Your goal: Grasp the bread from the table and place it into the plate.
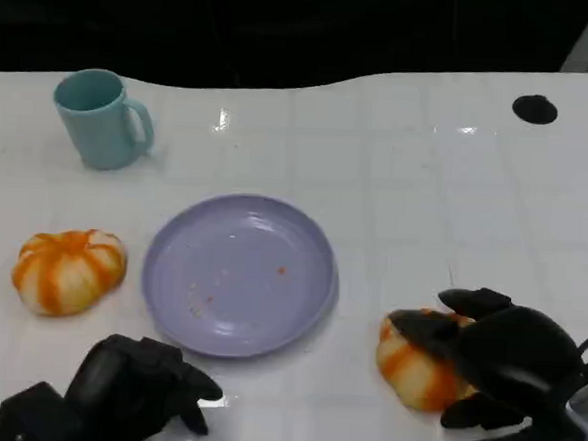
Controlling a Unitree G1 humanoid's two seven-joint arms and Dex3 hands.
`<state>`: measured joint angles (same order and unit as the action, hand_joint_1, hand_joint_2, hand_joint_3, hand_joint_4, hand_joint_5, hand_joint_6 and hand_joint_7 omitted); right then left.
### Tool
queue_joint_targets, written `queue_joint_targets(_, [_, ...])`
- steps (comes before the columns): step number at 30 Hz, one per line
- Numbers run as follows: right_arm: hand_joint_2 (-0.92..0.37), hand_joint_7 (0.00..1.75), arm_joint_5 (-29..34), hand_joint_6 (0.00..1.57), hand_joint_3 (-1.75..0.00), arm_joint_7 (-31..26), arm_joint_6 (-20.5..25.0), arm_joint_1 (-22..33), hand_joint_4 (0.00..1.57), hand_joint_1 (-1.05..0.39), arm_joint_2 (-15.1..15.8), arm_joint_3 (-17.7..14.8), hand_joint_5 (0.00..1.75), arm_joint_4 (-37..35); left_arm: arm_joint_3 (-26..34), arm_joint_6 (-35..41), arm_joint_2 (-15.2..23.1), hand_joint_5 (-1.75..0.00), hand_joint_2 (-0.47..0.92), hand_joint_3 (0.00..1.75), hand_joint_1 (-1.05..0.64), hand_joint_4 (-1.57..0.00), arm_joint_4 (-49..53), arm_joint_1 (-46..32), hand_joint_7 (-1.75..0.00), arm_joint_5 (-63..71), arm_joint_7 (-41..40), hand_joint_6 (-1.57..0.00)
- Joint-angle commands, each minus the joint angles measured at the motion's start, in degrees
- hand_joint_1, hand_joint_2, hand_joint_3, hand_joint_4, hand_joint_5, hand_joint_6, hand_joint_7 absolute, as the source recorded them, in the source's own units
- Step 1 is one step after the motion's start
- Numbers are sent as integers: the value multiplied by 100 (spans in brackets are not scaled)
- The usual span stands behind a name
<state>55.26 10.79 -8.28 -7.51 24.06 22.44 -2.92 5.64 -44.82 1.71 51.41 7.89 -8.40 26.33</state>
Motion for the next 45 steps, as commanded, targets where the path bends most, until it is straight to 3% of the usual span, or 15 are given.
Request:
queue_joint_targets(1, [-92, 1, 28, 20, -3, 2, 164, -182, 7, -64, 15, 166, 14, -310, 39, 3, 69, -102, 92, 8, -105, -131, -21, -46, -30, -38, -7, -154])
queue_joint_targets(4, [-92, 5, -155, 31, -4, -262, 87, -273, 20, -60, -66, 182, 19, -653, 32, -11, 73, -102, 92, 8, -105, -131, -27, -54, -30, -22, -15, -154])
queue_joint_targets(5, [-92, 12, -317, 48, -7, -520, -59, -291, 42, -51, -135, 132, 31, -840, 30, -17, 74, -102, 92, 8, -105, -131, -29, -56, -30, -12, -24, -154])
queue_joint_targets(7, [-92, 20, -601, 87, -21, -981, -315, -322, 71, -38, -248, 50, 88, -1155, 28, -23, 72, -102, 92, 9, -105, -131, -29, -59, -30, -2, -36, -154])
queue_joint_targets(8, [-92, 23, -620, 96, -24, -1264, -426, -357, 76, -36, -274, 57, 104, -1315, 25, -17, 72, -102, 92, 9, -105, -131, -36, -64, -30, 8, -51, -154])
queue_joint_targets(9, [-91, 36, -631, 104, -32, -1524, -522, -393, 79, -34, -297, 70, 137, -1464, 26, -9, 69, -102, 92, 9, -105, -131, -43, -68, -30, 5, -50, -154])
queue_joint_targets(10, [-89, 71, -631, 97, -42, -1750, -606, -428, 82, -32, -314, 87, 159, -1593, 27, -9, 66, -102, 92, 9, -105, -131, -46, -70, -30, -2, -41, -154])
queue_joint_targets(12, [-88, 104, -665, 84, -55, -2157, -797, -489, 81, -32, -344, 105, 171, -1813, 27, -24, 61, -102, 92, 9, -105, -131, -53, -75, -30, -7, -29, -154])
queue_joint_targets(15, [-82, 144, -643, 66, -72, -2505, -888, -578, 76, -33, -372, 164, 174, -2018, 33, -70, 52, -102, 92, 9, -105, -131, -14, -69, -30, -18, -9, -154])
queue_joint_targets(19, [-79, 135, -672, 68, -74, -2987, -949, -635, 75, -34, -491, 166, 175, -2190, 34, -82, 53, -102, 92, 9, -105, -130, 12, -67, -30, -9, -26, -154])
queue_joint_targets(22, [-72, 155, -787, 65, -83, -3442, -1196, -692, 79, -34, -597, 134, 175, -2398, 27, -64, 71, -103, 92, 9, -105, -130, 19, -63, -30, 28, -57, -154])
queue_joint_targets(28, [-63, 174, -1069, 63, -96, -4165, -1867, -819, 85, -31, -790, 54, 175, -2691, 22, -102, 79, -103, 92, 10, -105, -130, 32, -80, -31, 81, -117, -154])
queue_joint_targets(35, [-45, 174, -1740, 64, -118, -3930, -2313, -999, 88, -29, -1145, -81, 175, -2729, 20, -77, 76, -103, 92, 9, -105, -130, 40, -90, -31, 39, -50, -154])
queue_joint_targets(45, [-28, 172, -2318, 66, -141, -3071, -2316, -1593, 87, -20, -1767, -72, 175, -2852, 26, -194, 69, -102, 92, 10, -105, -130, 122, -96, -30, -10, 45, -153])
